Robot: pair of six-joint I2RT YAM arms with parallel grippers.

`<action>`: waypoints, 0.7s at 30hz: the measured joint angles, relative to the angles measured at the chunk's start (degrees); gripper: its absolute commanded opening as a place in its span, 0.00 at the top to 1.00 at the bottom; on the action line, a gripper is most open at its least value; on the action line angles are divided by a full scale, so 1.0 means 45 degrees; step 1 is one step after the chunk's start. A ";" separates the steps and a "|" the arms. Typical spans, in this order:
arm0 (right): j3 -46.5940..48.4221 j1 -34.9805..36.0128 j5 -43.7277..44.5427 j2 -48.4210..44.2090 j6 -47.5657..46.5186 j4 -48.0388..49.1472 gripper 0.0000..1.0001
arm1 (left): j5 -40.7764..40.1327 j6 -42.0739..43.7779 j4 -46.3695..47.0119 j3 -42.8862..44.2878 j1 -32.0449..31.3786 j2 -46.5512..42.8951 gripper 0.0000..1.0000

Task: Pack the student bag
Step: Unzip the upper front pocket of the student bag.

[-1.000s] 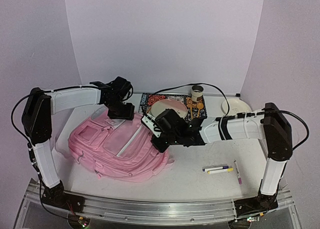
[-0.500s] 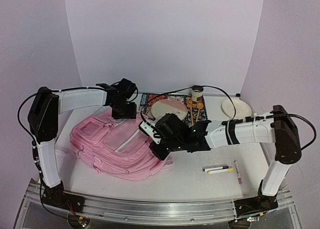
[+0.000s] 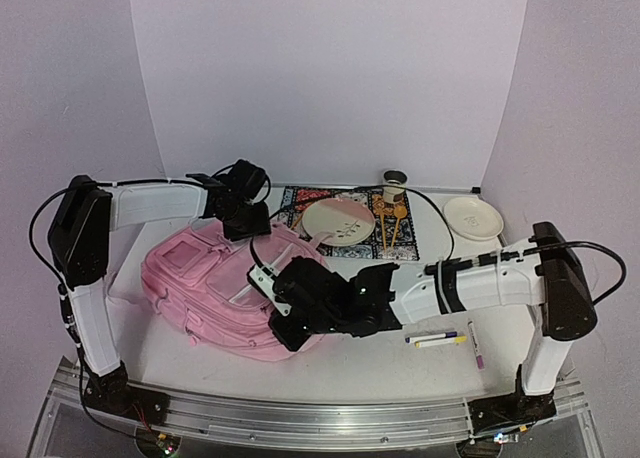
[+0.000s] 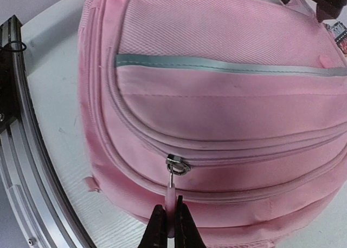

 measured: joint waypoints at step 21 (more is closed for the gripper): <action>0.1669 0.0762 -0.0257 0.1537 0.1306 0.0125 0.63 | 0.3206 -0.1947 0.5300 -0.3248 0.0274 -0.1345 0.42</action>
